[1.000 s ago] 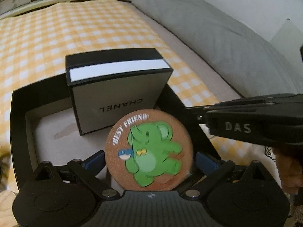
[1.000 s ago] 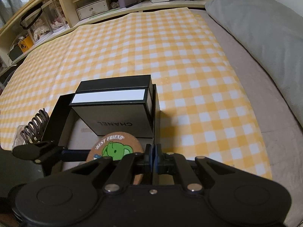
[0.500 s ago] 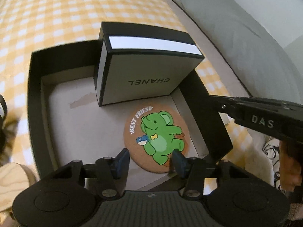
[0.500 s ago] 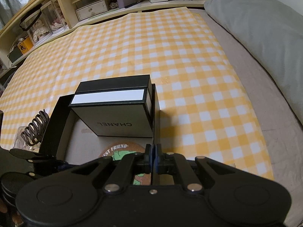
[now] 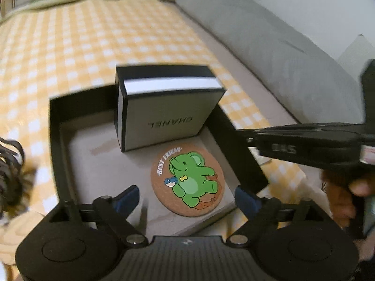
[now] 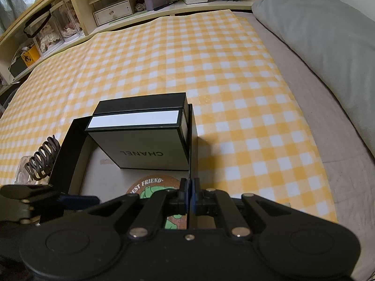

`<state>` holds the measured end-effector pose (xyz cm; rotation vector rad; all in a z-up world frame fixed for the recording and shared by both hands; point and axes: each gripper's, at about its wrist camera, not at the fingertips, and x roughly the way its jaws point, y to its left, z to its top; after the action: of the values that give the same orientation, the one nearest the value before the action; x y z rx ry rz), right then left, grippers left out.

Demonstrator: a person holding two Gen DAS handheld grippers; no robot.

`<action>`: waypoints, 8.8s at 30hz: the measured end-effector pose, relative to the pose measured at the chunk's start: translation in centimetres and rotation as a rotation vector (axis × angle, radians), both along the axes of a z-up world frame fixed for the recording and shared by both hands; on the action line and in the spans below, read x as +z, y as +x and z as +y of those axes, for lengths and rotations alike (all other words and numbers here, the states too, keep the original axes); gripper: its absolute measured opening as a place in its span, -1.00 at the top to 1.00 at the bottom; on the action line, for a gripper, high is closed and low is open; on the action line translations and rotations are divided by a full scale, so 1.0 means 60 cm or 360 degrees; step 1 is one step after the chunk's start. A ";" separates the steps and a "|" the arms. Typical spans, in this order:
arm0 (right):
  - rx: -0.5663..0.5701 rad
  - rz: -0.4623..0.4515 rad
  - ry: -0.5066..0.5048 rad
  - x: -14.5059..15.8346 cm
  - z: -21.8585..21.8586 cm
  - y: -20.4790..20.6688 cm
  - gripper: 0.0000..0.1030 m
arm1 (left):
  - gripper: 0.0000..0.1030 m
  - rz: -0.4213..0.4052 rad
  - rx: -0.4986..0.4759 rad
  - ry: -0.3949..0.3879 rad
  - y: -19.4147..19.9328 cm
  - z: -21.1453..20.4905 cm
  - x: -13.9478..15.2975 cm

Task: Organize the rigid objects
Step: 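Move the left gripper back to the dark coiled spring, then grasp the dark coiled spring with the left gripper and lift it, then carry the coiled spring into the black tray and open the left gripper, then move the left gripper back over the clear plastic cases, then grasp the clear case of pink items with the left gripper, lift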

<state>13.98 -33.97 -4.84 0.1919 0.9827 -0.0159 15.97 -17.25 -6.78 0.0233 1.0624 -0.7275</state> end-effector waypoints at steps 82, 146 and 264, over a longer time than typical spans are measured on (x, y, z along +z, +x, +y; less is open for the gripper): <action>0.0022 -0.0011 -0.0070 -0.002 0.010 -0.002 0.92 | -0.27 -0.0240 0.1228 -0.0081 0.139 0.414 -0.024; 0.0022 -0.0015 -0.0073 -0.002 0.011 -0.003 0.92 | 0.11 -0.0318 0.0653 -0.0104 0.035 0.120 0.130; 0.0048 0.0010 -0.0155 -0.013 0.023 -0.001 0.92 | 0.63 -0.0119 0.1063 -0.0009 0.057 0.356 -0.020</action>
<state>13.89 -32.61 -5.62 0.0876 0.9885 -0.0368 19.39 4.09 -7.97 -0.2951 0.9173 -0.1230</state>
